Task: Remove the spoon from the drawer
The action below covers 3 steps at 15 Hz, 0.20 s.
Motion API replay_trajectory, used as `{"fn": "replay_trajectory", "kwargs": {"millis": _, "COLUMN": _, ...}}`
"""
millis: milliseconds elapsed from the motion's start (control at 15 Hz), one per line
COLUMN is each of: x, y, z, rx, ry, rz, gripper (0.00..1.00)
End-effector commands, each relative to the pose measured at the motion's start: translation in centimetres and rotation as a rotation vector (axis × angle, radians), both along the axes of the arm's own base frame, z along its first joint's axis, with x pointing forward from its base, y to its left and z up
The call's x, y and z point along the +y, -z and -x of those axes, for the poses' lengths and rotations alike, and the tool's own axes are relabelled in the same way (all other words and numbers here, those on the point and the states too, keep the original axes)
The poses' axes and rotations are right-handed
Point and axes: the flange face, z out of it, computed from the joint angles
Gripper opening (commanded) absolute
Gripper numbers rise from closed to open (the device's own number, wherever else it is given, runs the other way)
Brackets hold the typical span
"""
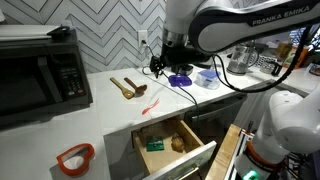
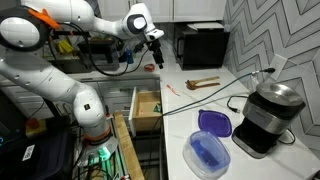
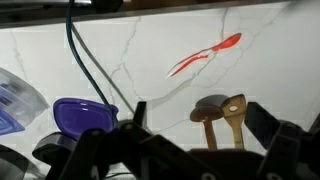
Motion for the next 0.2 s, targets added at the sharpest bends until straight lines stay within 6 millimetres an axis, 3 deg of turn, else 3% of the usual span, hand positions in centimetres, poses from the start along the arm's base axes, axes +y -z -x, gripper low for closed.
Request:
{"fn": "replay_trajectory", "kwargs": {"millis": 0, "x": -0.01, "y": -0.05, "z": 0.14, "rx": 0.001, "ry": -0.007, "rz": 0.004, "gripper": 1.0}}
{"fn": "replay_trajectory", "kwargs": {"millis": 133, "x": -0.08, "y": 0.14, "z": 0.28, "rx": 0.005, "ry": -0.013, "rz": 0.008, "gripper": 1.0}}
